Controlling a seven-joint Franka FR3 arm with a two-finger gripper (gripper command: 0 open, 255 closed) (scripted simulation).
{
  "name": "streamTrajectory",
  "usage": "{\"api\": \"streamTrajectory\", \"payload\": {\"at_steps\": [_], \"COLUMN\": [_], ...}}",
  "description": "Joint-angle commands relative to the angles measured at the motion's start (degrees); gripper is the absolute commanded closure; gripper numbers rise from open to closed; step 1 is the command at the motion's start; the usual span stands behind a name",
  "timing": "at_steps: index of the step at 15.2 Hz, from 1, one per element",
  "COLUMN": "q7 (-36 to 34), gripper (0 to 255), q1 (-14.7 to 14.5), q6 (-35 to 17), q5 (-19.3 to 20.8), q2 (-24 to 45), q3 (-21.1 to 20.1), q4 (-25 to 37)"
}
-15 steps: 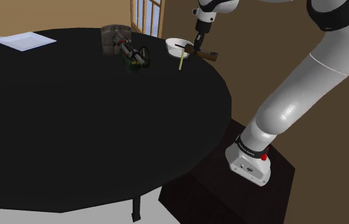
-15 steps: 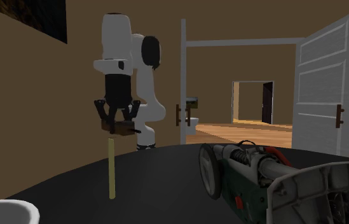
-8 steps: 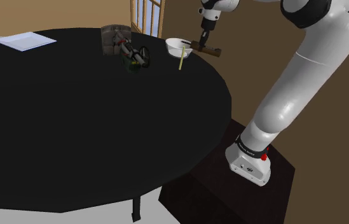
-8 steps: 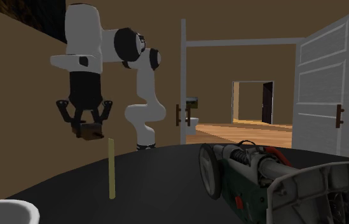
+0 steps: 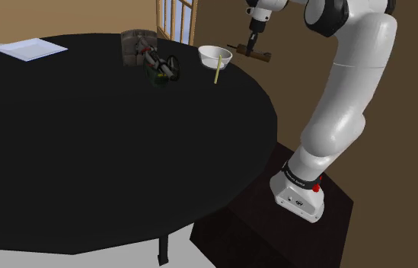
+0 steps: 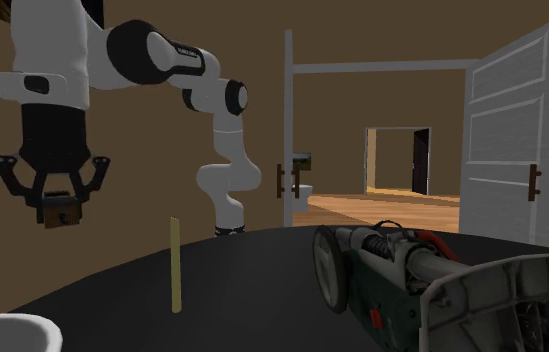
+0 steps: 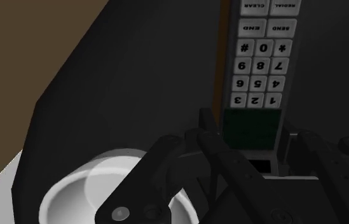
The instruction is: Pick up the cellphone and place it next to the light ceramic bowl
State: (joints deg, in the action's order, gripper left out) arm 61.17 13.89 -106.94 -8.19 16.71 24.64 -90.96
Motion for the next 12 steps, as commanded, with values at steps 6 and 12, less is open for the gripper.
{"api": "streamTrajectory", "payload": {"at_steps": [6,12], "q7": [6.32,6.73], "gripper": [255,255], "q1": [8.21,7.71], "q6": [6.09,1.6], "q5": [-5.42,-5.65], "q2": [13.98,14.18], "q3": [0.04,-0.15], "q4": [18.95,14.58]}}
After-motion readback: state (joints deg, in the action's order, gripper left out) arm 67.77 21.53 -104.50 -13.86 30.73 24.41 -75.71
